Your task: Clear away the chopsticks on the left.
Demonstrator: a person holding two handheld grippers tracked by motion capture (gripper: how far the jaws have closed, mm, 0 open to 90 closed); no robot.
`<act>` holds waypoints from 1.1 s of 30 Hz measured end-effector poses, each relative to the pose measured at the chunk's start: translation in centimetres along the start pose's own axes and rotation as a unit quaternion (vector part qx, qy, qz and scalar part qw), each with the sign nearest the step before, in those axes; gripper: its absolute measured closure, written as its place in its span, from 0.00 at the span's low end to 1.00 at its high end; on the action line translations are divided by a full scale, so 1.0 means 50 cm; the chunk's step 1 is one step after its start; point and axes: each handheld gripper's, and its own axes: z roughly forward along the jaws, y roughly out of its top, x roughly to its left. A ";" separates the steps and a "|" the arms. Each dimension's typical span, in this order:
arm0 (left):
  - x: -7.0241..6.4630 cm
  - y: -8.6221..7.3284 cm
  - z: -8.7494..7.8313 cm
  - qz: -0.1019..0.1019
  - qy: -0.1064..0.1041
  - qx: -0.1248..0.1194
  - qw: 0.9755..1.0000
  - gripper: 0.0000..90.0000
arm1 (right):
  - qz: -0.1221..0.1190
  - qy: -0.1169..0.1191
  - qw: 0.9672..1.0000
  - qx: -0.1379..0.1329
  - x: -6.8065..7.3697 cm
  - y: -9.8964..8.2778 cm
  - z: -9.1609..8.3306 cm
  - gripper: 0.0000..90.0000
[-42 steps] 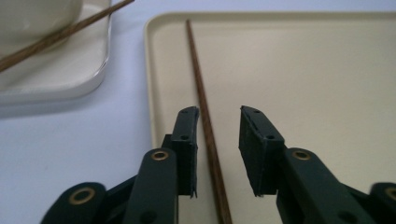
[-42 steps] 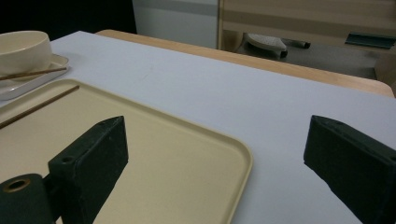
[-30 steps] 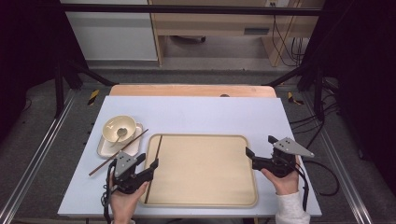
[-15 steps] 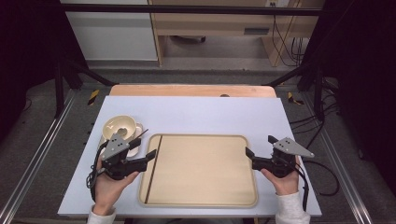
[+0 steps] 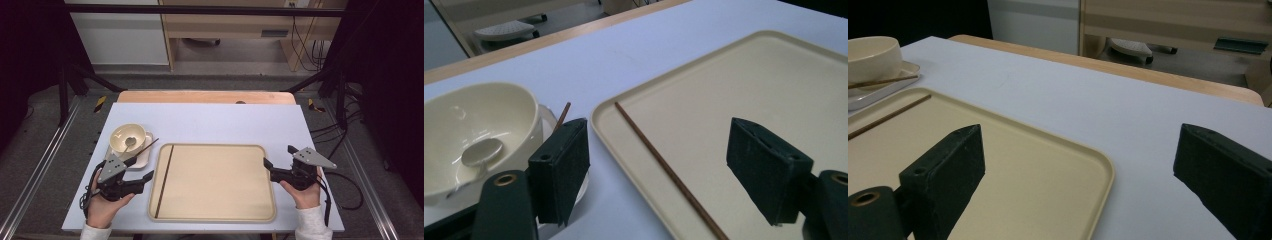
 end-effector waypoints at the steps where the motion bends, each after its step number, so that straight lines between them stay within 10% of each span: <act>1: 0.004 -0.008 0.000 0.003 0.009 0.002 1.000 0.27 | -0.001 0.000 1.000 0.000 0.000 0.000 0.000 0.07; 33: 0.142 -0.076 0.031 -0.023 0.081 0.079 0.993 0.40 | -0.007 0.001 1.000 0.014 0.006 -0.007 0.013 0.07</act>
